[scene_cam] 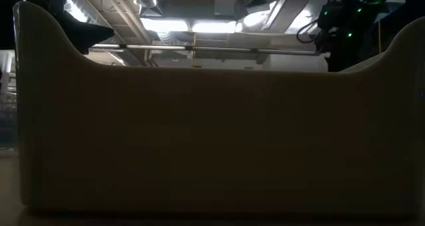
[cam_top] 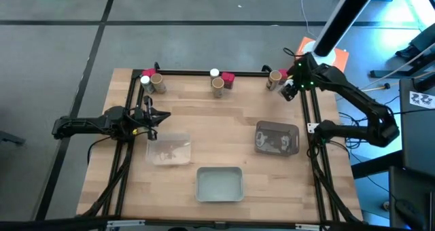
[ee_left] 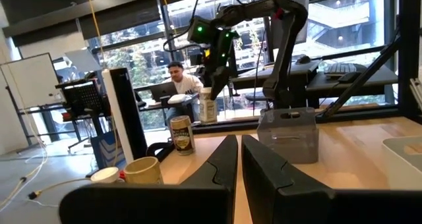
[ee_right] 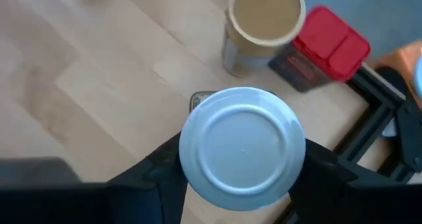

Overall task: Sort spices by type
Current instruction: Put the white seasoning bottle into the black bin

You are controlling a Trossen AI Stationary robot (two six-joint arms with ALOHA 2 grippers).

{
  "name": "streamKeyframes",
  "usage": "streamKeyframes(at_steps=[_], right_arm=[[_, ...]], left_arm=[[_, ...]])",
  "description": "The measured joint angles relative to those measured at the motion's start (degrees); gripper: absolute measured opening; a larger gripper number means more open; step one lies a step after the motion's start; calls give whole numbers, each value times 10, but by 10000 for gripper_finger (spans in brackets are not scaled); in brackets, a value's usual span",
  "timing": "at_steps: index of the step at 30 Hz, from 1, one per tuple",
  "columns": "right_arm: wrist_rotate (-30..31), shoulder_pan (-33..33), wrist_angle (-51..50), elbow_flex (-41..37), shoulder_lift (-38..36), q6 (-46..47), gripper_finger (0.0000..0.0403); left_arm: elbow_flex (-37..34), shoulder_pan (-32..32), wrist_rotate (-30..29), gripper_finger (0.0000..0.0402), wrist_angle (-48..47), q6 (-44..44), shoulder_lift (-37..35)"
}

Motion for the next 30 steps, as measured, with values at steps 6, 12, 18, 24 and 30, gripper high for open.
streamKeyframes(at_steps=[6,12,18,24,30], right_arm=[[-73,13,-29,0,-44,-15,210],[-97,107,-43,0,-81,0,205],[-97,235,-44,0,-91,65,208],[-96,366,-46,0,-90,134,205],[-21,461,-43,0,-81,184,208]], left_arm=[[0,0,0,13,0,0,0],[0,0,0,13,0,-4,0],[0,0,0,13,1,-5,0],[0,0,0,13,1,-5,0],[0,0,0,13,1,-5,0]])
